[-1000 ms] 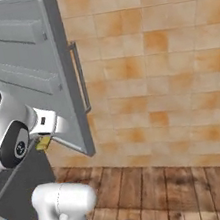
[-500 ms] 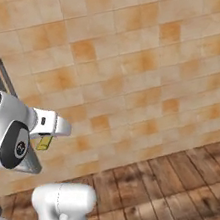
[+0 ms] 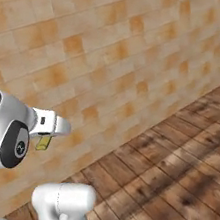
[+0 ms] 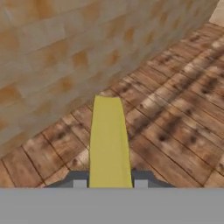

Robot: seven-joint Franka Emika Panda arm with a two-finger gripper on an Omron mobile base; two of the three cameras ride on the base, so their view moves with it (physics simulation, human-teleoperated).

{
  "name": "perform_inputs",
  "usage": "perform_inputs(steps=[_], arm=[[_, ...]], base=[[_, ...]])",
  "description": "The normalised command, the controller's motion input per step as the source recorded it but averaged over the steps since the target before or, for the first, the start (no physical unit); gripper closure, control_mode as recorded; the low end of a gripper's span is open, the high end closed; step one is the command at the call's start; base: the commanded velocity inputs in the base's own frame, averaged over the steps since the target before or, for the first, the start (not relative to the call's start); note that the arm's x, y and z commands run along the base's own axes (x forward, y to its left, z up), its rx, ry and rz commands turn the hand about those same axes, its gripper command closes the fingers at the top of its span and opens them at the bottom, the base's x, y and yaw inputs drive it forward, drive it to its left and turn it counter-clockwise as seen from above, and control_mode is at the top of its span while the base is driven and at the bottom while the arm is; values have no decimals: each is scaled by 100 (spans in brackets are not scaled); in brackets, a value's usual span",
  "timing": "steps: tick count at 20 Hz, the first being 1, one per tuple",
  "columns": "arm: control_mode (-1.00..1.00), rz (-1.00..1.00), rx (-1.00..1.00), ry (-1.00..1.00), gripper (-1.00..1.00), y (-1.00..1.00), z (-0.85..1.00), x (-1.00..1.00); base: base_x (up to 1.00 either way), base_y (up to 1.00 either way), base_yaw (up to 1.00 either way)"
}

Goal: Retrieve the butter from the fridge and place it on a plate on the dining table. Then retrieve the butter knife by the fridge and place it near the plate.

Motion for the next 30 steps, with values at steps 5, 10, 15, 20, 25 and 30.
perform_inputs(steps=[5, 10, 15, 20, 25, 30], arm=[[100, 0, 0, 0, 100, 0, 0, 0], [100, 0, 0, 0, 100, 0, 0, 0], [100, 0, 0, 0, 100, 0, 0, 0], [100, 0, 0, 0, 100, 0, 0, 0], [100, 0, 0, 0, 100, 0, 0, 0], [100, 0, 0, 0, 100, 0, 0, 0]], base=[[0, -47, -87], [0, -72, -80], [1, -72, -78], [52, -9, -73], [92, 48, -67], [79, 59, -73]])
